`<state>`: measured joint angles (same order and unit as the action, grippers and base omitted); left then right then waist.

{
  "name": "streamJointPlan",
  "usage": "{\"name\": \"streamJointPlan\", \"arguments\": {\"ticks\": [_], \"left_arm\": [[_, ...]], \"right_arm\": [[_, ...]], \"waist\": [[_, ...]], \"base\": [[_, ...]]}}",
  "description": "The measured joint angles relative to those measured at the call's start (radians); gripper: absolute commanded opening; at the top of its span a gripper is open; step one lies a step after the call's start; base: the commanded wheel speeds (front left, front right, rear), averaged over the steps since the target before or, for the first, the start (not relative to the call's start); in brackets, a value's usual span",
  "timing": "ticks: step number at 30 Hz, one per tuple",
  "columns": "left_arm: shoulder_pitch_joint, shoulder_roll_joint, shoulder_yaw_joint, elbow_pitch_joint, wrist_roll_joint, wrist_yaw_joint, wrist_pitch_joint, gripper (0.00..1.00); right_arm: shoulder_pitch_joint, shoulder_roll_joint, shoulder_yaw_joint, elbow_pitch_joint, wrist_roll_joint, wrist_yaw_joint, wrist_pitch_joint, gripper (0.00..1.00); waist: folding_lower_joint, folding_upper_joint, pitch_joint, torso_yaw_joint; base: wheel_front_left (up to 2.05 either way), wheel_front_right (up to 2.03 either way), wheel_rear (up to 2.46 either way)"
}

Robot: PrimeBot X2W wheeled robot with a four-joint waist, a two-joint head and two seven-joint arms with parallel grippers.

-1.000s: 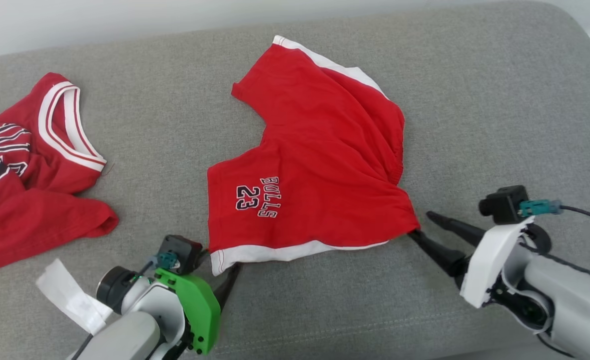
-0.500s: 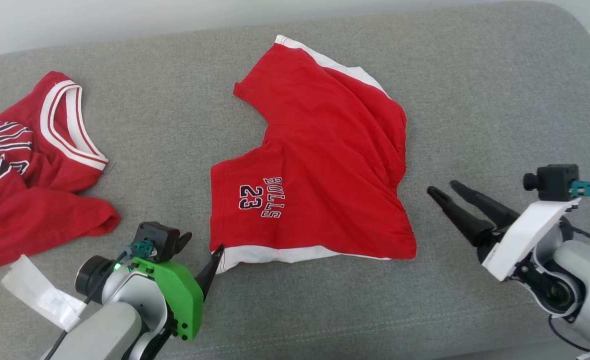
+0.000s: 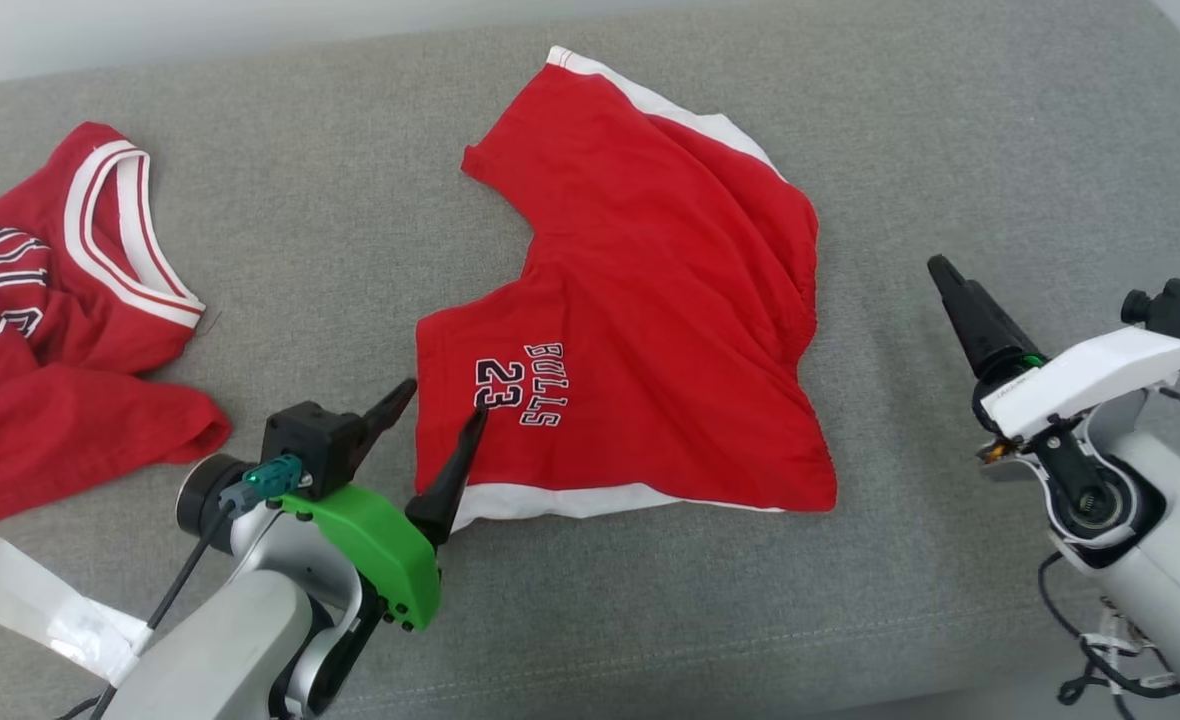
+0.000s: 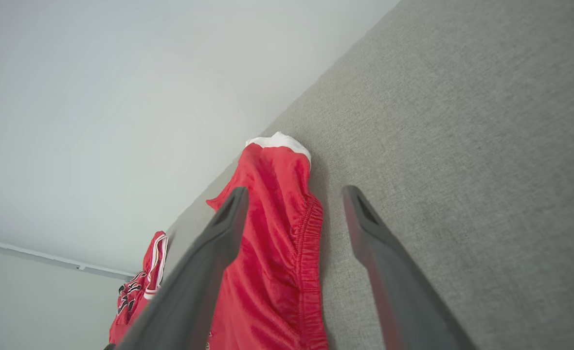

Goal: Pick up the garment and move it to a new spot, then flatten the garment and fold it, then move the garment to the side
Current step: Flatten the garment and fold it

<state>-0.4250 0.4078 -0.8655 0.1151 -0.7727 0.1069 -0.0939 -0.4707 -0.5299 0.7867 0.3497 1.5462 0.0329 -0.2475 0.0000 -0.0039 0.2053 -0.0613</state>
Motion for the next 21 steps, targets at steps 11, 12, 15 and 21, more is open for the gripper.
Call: {"name": "streamJointPlan", "arguments": {"ticks": [11,12,15,21], "left_arm": [[-0.021,-0.020,0.010,-0.013,0.035,0.000,-0.040,1.00],[-0.021,-0.023,0.008,-0.011,0.037,0.000,-0.040,1.00],[-0.021,-0.028,0.005,-0.008,0.037,0.001,-0.041,1.00],[-0.021,-0.030,0.005,-0.001,0.037,0.008,-0.045,1.00]], "right_arm": [[-0.016,0.138,-0.064,0.095,0.136,-0.015,0.004,1.00],[-0.022,0.147,-0.061,0.102,0.140,-0.013,0.015,1.00],[-0.049,0.155,-0.056,0.134,0.146,-0.016,0.040,1.00],[-0.089,0.180,-0.073,0.205,0.208,-0.045,0.095,1.00]], "waist": [[0.0000,0.0000,0.042,0.029],[0.0000,0.0000,0.044,0.033],[0.0000,0.0000,0.051,0.046],[0.0000,0.0000,0.063,0.068]], "base": [[0.00,0.00,0.00],[0.00,0.00,0.00],[0.00,0.00,0.00],[0.00,0.00,0.00]]}}
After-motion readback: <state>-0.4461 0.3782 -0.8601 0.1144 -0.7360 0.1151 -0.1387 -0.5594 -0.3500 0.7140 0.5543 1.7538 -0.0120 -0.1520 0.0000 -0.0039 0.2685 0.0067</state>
